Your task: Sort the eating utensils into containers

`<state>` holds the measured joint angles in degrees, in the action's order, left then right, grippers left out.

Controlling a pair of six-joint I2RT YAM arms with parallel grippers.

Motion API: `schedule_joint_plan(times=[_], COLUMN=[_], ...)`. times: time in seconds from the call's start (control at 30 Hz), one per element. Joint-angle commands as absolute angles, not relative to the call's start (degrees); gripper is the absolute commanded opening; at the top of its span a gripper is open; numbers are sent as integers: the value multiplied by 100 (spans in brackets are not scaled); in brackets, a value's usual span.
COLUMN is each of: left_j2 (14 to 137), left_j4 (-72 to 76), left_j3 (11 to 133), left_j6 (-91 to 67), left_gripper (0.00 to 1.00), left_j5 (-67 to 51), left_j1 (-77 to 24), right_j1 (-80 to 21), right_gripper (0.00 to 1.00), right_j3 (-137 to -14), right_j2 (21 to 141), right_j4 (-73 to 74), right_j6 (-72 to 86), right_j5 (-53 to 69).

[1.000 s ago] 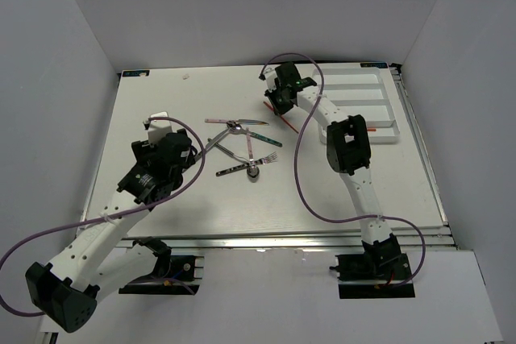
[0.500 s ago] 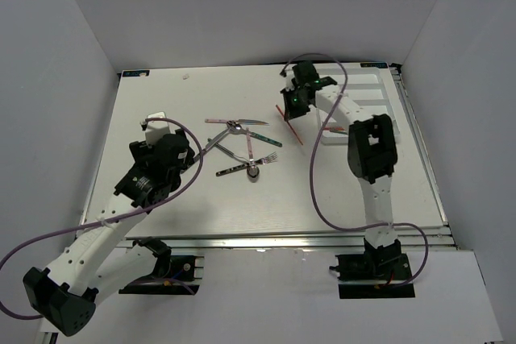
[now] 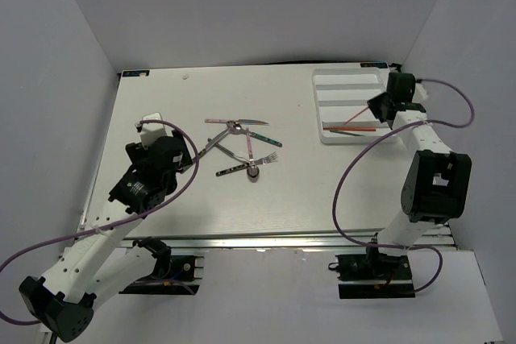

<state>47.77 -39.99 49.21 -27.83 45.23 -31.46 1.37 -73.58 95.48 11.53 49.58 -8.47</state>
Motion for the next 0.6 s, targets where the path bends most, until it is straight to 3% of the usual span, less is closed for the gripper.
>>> schedule_joint_plan(times=[0.0,0.2,0.57], left_j2=[4693,4676,4676], left_j4=[-3902,-3911,-3885], left_j3=[4878,4887,4869], left_j6=[-2733,-2742,-2733], left_gripper=[98,98,98], left_j5=[4421,4430,4403], left_j1=[-3146,-3146,-3146], right_j1=[298,325,308], right_gripper=[0,0,0], right_j3=[-7005,-7206,-7594], right_j2=[9343,9684,10538], right_j4=[1492,1555,1627], right_j6=[7213,7892,7576], right_j5=[-2231,-2549,-2426])
